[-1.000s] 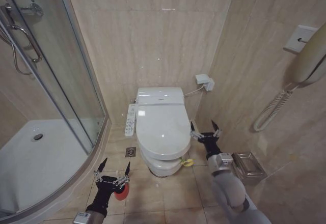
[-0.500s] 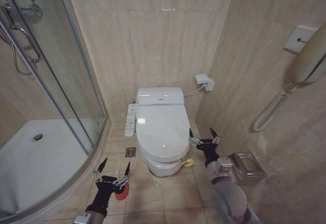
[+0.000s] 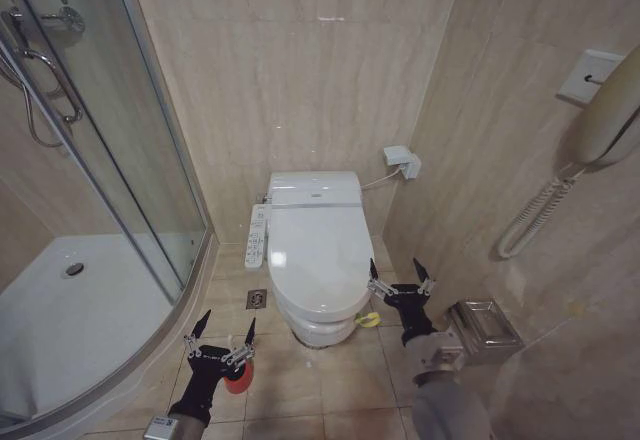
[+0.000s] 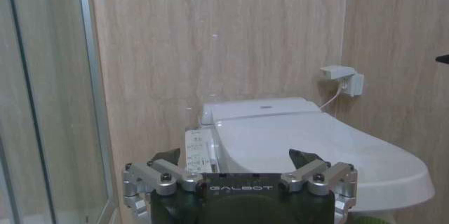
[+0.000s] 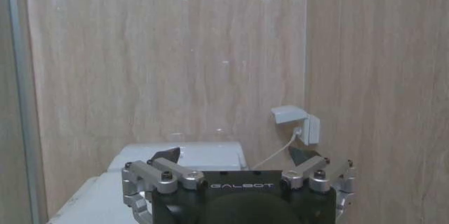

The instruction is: Open the toilet lid, clean the toilet bowl with a toilet brush, close the toilet lid, and flush.

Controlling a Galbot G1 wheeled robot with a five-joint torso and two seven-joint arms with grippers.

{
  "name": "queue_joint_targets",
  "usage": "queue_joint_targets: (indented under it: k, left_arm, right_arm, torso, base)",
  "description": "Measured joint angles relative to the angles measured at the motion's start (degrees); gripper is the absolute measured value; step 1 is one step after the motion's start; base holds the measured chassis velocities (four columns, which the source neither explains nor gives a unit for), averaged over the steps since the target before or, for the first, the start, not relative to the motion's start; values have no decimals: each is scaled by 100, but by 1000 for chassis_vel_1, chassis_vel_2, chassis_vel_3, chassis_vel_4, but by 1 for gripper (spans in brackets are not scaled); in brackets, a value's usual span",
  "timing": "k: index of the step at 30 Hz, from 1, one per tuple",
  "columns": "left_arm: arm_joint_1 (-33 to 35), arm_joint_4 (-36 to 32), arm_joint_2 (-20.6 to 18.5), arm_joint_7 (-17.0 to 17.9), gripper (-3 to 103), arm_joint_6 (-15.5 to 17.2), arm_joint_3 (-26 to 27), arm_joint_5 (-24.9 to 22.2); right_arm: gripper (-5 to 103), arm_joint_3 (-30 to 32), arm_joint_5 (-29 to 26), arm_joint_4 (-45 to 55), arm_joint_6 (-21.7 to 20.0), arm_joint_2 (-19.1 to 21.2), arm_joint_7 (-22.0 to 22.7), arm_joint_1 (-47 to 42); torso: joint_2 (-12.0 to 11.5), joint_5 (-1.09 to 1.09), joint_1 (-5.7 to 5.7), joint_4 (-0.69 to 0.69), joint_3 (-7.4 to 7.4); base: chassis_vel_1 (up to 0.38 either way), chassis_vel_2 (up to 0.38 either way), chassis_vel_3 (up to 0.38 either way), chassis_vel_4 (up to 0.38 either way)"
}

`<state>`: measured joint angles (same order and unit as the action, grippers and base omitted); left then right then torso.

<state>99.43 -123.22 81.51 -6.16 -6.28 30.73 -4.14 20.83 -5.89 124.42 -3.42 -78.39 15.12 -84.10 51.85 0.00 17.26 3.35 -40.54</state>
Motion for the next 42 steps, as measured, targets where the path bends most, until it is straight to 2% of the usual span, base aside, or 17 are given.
queue_joint_targets:
  k: [23, 30, 34, 36, 38, 40, 42]
  left_arm:
    - [0, 0, 0, 0, 100, 0, 0, 0]
    - [0, 0, 0, 0, 100, 0, 0, 0]
    - [0, 0, 0, 0, 100, 0, 0, 0]
    - [0, 0, 0, 0, 100, 0, 0, 0]
    - [0, 0, 0, 0, 100, 0, 1, 0]
    - [0, 0, 0, 0, 100, 0, 0, 0]
    - [0, 0, 0, 0, 100, 0, 0, 0]
  right_arm:
    - [100, -87, 548, 255, 320, -485, -271, -541]
    - [100, 154, 884, -6, 589, -490, -297, -348]
    - [100, 387, 929, -147, 724, -316, -410, -184]
    - [100, 566, 784, -193, 759, -189, -700, -104]
    - [100, 883, 445, -262, 784, -95, -1269, -15]
    - [100, 960, 339, -281, 783, -72, -1441, 3]
    - [100, 1215, 65, -337, 736, -8, -2006, 42]
  torso:
    - [0, 0, 0, 1, 0]
    - [0, 1, 0, 0, 0]
    - [-1, 1, 0, 0, 0]
    - [-1, 1, 0, 0, 0]
    - [-1, 1, 0, 0, 0]
    - [-1, 1, 0, 0, 0]
    - [-1, 2, 0, 0, 0]
  base:
    - [0, 0, 0, 0]
    - [0, 0, 0, 0]
    - [0, 0, 0, 0]
    - [0, 0, 0, 0]
    - [0, 0, 0, 0]
    - [0, 0, 0, 0]
    - [0, 0, 0, 0]
